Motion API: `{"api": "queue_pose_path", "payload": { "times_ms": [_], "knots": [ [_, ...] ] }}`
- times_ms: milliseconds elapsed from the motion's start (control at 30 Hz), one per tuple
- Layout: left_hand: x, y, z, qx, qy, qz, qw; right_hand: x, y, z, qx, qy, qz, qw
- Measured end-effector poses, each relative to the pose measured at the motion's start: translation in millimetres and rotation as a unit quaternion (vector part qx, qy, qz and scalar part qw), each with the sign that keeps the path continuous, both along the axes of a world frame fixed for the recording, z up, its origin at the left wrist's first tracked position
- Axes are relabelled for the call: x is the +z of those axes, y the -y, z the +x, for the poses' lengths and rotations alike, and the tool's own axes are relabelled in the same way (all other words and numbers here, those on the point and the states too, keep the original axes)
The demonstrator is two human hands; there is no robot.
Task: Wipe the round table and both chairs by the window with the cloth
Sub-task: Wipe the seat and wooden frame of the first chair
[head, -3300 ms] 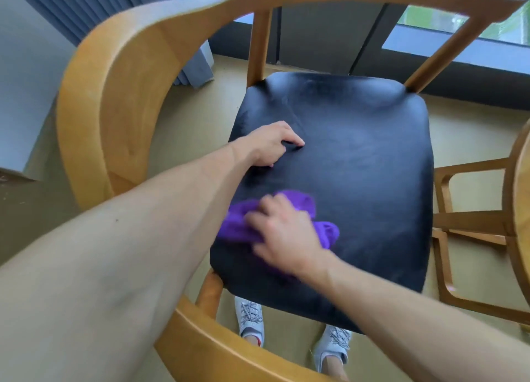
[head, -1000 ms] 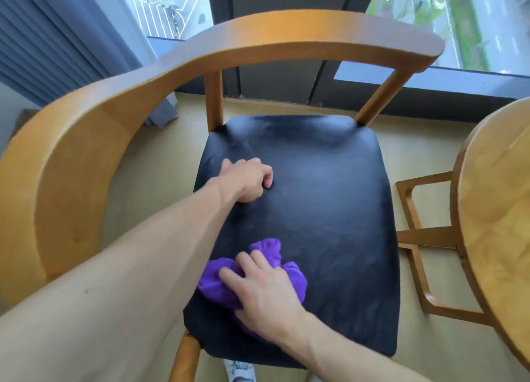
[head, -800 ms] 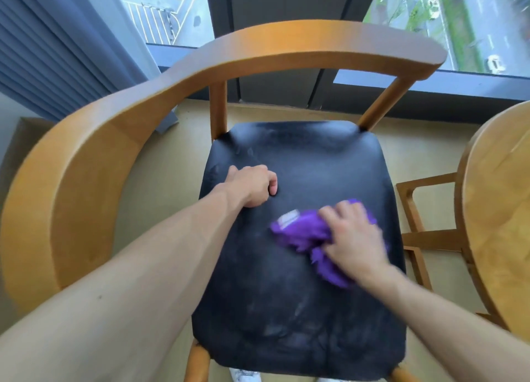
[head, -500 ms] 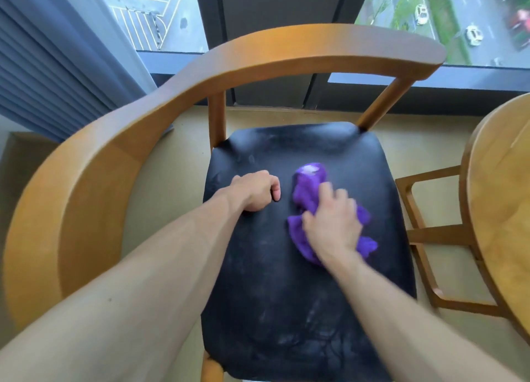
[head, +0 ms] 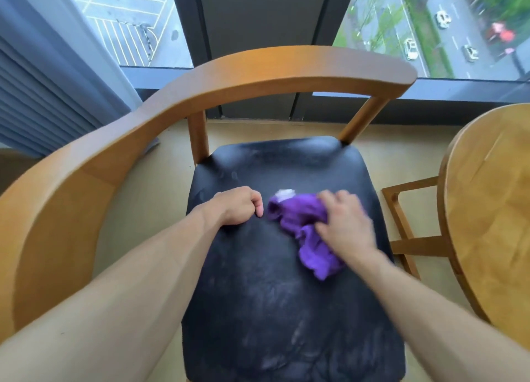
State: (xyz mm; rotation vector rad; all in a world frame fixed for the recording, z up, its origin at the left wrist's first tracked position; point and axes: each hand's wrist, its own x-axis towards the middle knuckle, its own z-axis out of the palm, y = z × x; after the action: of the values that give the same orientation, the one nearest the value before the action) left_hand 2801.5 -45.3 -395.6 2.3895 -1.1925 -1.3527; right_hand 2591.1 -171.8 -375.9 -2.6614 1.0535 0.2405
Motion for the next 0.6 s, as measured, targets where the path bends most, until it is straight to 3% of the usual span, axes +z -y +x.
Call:
{"api": "queue_pose_path", "payload": {
  "times_ms": [100, 233, 333, 367, 433, 533, 600],
  "knots": [
    [5, 2, -5, 0.029, 0.001, 0.020, 0.999, 7, 54, 2, -0.120, 0.034, 0.040, 0.991],
    [7, 21, -20, 0.127, 0.026, 0.026, 0.991, 21, 59, 9, -0.156, 0.187, 0.200, 0.949],
    [14, 55, -33, 0.326, -0.082, -0.121, 0.934, 33, 63, -2, -0.113, 0.296, 0.264, 0.911],
    [20, 67, -35, 0.314, -0.080, -0.192, 0.926, 36, 65, -6, -0.086, 0.304, 0.259, 0.913],
    [27, 91, -37, 0.167, -0.043, -0.249, 0.953, 38, 73, -13, -0.050, 0.295, 0.239, 0.924],
    [35, 118, -47, -0.057, 0.039, -0.118, 0.991, 35, 85, -23, -0.037, 0.240, 0.208, 0.947],
    [35, 127, -54, -0.115, 0.102, -0.057, 0.987, 30, 96, -30, -0.038, 0.147, 0.163, 0.975]
  ]
}}
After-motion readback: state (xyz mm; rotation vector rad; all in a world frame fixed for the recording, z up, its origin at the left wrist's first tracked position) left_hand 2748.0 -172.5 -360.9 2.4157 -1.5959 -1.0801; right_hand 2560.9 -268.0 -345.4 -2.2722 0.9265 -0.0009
